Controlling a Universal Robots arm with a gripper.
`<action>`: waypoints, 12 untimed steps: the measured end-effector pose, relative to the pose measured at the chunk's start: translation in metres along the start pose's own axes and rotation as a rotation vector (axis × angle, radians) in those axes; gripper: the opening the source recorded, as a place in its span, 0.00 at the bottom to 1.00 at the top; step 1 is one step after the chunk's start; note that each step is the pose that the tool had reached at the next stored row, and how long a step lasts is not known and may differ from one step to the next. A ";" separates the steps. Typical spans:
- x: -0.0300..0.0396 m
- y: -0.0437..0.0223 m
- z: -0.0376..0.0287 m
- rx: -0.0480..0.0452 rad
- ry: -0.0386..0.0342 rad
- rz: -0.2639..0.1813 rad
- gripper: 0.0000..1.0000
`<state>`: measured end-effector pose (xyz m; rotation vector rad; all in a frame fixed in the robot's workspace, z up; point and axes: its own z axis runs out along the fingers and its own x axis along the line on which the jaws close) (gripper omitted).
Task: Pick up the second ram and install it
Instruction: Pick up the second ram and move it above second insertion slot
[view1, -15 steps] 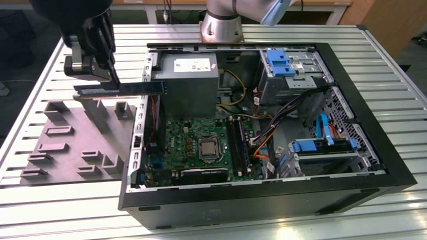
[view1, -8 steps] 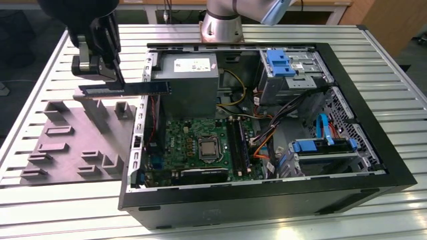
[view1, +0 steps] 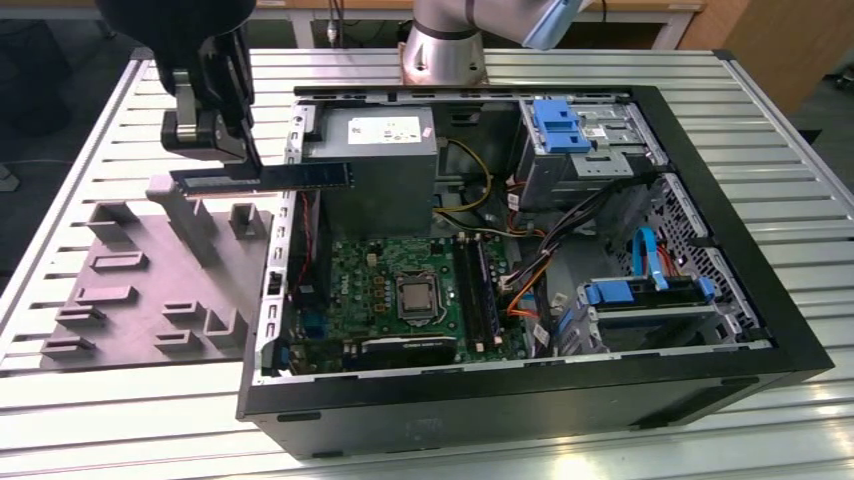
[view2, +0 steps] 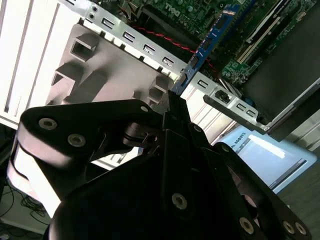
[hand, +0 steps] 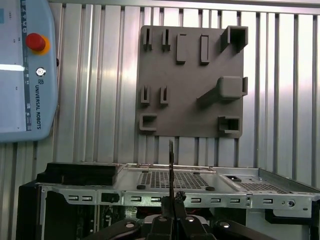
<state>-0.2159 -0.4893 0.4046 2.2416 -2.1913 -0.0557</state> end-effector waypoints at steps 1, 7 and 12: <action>0.0000 -0.0011 0.0000 0.0000 0.0000 0.000 0.12; 0.0002 -0.0078 -0.0002 0.0000 0.0000 0.000 0.12; 0.0003 -0.0131 -0.0004 0.0000 0.0000 0.000 0.12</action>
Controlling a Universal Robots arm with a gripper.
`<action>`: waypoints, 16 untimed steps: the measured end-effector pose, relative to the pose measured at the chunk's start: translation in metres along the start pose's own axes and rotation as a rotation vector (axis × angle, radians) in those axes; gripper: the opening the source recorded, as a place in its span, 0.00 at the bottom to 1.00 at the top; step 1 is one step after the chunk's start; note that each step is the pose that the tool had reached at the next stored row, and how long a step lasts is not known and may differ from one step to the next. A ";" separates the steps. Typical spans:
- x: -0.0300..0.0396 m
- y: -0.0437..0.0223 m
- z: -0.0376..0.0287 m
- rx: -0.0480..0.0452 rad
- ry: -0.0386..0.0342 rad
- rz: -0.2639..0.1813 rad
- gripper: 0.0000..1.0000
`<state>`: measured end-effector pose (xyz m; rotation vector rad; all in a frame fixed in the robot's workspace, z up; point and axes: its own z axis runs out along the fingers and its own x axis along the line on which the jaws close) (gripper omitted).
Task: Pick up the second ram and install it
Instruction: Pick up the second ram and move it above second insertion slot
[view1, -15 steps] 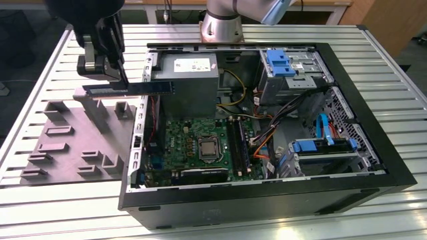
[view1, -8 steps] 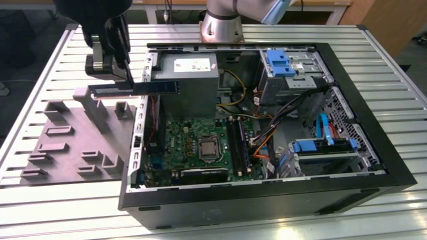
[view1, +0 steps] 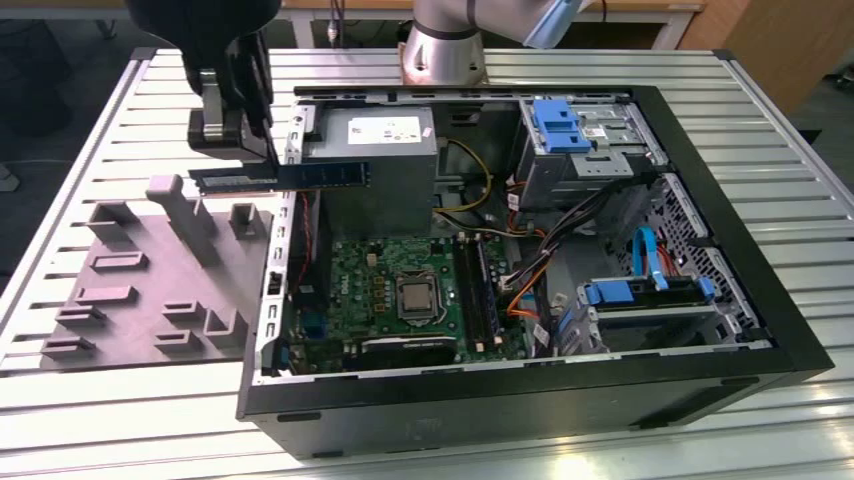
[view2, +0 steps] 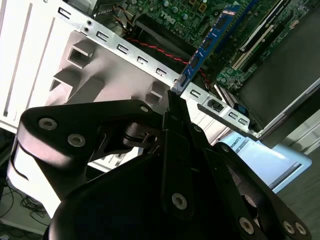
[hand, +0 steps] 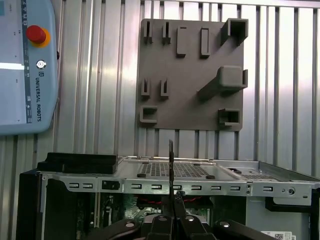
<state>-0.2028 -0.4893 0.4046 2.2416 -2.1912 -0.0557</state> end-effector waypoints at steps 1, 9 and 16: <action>0.0000 -0.0011 0.0000 0.0000 0.0000 0.000 0.12; 0.0002 -0.0098 -0.0002 0.0001 -0.0001 0.000 0.12; 0.0004 -0.0174 -0.0005 0.0001 -0.0001 0.000 0.12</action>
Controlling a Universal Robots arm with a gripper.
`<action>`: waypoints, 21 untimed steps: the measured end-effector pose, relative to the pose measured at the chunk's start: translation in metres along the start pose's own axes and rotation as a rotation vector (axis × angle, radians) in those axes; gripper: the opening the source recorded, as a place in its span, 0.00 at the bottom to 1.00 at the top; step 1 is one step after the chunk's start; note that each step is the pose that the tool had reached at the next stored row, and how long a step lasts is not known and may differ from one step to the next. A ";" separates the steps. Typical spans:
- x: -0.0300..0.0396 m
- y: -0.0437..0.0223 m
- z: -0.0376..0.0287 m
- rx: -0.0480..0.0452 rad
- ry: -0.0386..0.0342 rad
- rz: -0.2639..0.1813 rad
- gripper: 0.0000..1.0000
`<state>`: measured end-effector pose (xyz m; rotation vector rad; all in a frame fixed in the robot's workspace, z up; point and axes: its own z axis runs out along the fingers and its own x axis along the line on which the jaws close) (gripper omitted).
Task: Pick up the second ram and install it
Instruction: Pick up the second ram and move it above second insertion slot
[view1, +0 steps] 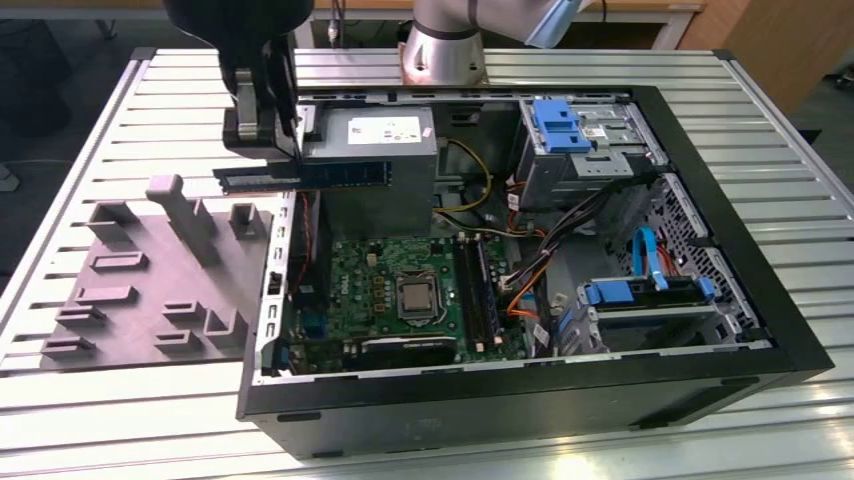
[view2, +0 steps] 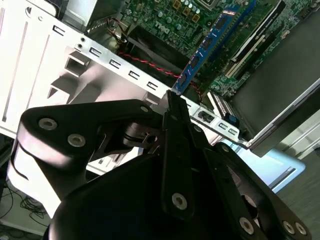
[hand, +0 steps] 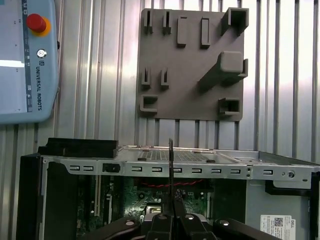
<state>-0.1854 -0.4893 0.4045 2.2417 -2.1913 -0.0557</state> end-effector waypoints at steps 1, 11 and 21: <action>0.0000 -0.0012 -0.0001 -0.0001 0.0001 0.000 0.12; 0.0002 -0.0111 -0.0004 -0.0001 0.0001 0.000 0.12; 0.0005 -0.0200 -0.0006 0.0000 0.0000 0.000 0.12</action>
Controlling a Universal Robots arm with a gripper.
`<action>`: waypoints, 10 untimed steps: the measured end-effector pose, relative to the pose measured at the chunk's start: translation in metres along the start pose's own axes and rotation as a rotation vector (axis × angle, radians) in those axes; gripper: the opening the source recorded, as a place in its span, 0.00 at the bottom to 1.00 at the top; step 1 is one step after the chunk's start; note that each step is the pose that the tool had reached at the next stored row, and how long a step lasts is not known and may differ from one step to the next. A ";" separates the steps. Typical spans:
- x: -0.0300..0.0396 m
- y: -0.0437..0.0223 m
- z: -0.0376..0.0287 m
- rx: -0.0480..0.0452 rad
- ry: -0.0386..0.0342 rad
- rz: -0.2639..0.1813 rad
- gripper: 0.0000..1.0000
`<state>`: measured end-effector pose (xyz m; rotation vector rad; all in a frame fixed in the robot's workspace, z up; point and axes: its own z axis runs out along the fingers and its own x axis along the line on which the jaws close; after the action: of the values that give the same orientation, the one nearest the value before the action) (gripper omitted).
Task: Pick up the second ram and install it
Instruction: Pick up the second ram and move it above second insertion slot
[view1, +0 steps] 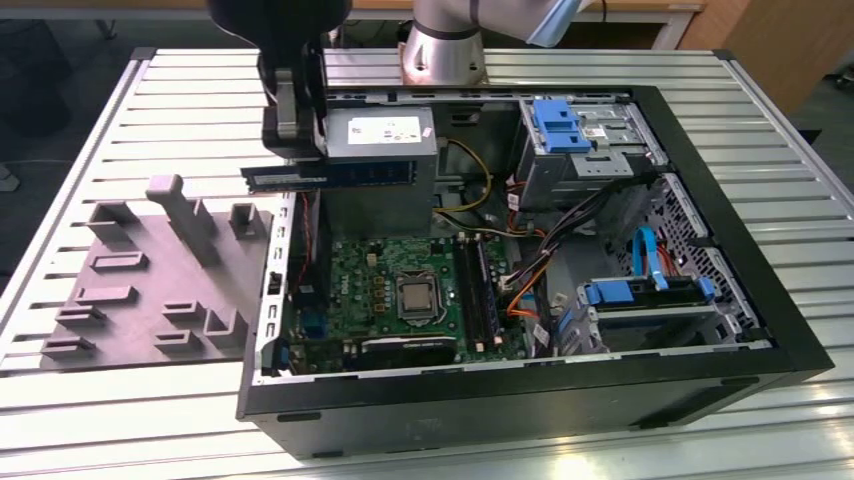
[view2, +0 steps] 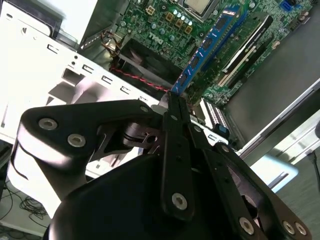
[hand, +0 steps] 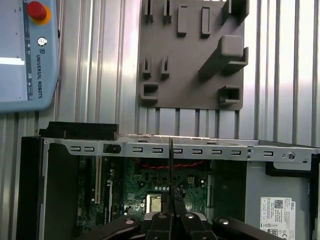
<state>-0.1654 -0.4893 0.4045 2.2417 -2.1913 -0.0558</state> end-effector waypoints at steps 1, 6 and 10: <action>0.0000 -0.0008 -0.0001 0.0000 0.0001 0.000 0.12; 0.0001 -0.0053 -0.0002 0.0000 0.0001 0.000 0.12; 0.0002 -0.0090 -0.0003 0.0000 0.0000 0.000 0.12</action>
<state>-0.1564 -0.4893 0.4045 2.2416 -2.1913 -0.0558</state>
